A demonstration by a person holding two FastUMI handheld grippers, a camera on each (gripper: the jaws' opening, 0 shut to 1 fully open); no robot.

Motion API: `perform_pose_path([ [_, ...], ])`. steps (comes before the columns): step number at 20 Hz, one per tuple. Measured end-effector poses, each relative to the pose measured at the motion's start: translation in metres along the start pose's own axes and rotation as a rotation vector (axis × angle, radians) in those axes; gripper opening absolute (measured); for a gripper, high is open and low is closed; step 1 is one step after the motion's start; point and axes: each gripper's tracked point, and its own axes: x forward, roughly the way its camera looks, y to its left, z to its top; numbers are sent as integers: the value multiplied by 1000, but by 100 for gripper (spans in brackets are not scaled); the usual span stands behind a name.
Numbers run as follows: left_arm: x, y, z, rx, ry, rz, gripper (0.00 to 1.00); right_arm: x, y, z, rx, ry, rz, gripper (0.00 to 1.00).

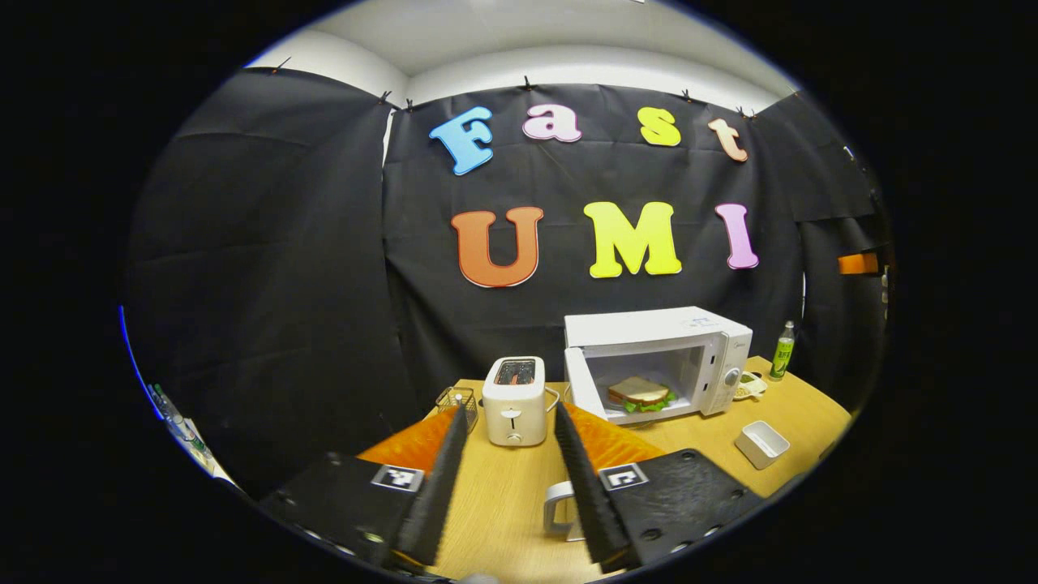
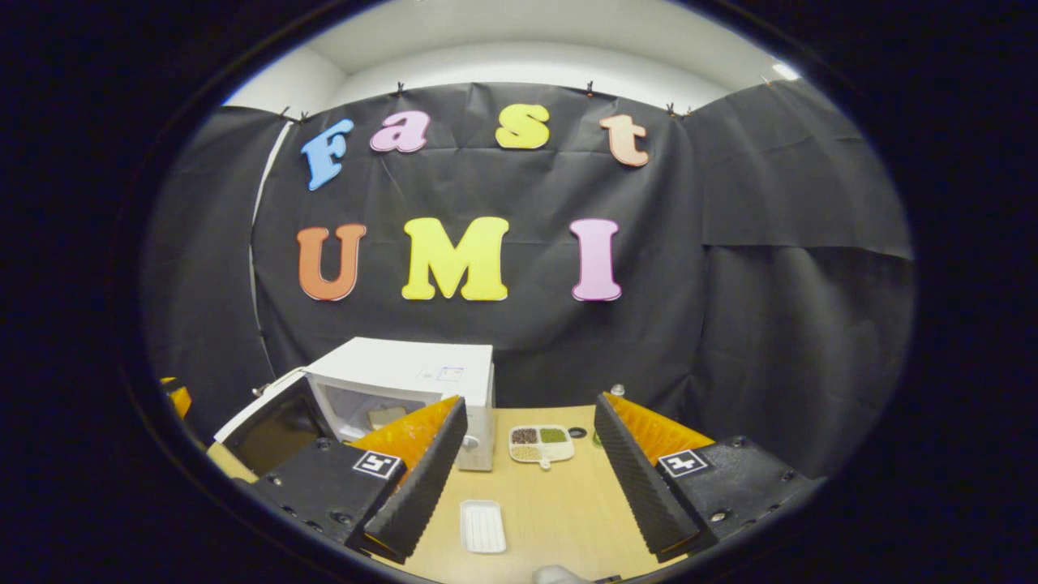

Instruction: Open the microwave oven with the left hand, put the food in, and close the microwave oven.

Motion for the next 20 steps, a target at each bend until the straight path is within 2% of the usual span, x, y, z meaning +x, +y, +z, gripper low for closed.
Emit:
perform_pose_path([
  [1, 0, 2, -3, 7, 4, 3, 50, -3, 2, -2, -4, 11, 4, 92],
  [2, 1, 4, -7, 13, 9, 1, 36, -6, 3, -2, -4, 11, 7, 100],
  [3, 2, 8, -12, 23, 11, 14, 33, -8, 5, 0, -1, 10, 11, 100],
  [4, 3, 13, -16, 35, 16, 24, 22, -11, 6, 0, 2, 11, 17, 100],
  [5, 5, 19, -22, 46, 28, 36, 7, -13, 8, 0, 3, 15, 23, 100],
  [6, 8, 19, -29, 44, 45, 31, 3, -15, 10, 1, 6, 17, 32, 100],
  [7, 10, 19, -35, 37, 52, 18, 0, -17, 11, 2, 8, 20, 40, 100],
  [10, 17, 21, -56, 37, 84, 2, 0, -19, 13, 2, 13, 35, 55, 100],
  [11, 22, 22, -66, 38, 95, 10, 0, -20, 12, 3, 13, 37, 54, 92],
  [12, 29, 23, -76, 34, 113, 10, 0, -20, 10, 2, 13, 42, 51, 92],
  [13, 36, 24, -89, 29, 144, 16, 0, -21, 8, 1, 16, 51, 47, 100],
  [14, 42, 21, -97, 19, 152, 15, 0, -21, 6, 3, 21, 46, 44, 100],
  [15, 46, 16, -103, -1, 161, -1, 0, -22, 3, 4, 23, 51, 38, 92],
  [16, 48, 9, -108, -15, 167, -21, 0, -22, 1, 4, 27, 55, 34, 100],
  [17, 50, 2, -112, -9, 169, -32, 0, -23, -2, 4, 34, 59, 27, 92],
  [18, 56, -3, -118, 9, 181, -46, 0, -25, -5, 2, 39, 66, 22, 92],
  [19, 58, -11, -123, 32, 191, -63, 0, -26, -7, 1, 46, 76, 16, 100],
  [20, 60, -14, -126, 67, 195, -63, 0, -28, -10, -1, 51, 82, 11, 92],
])
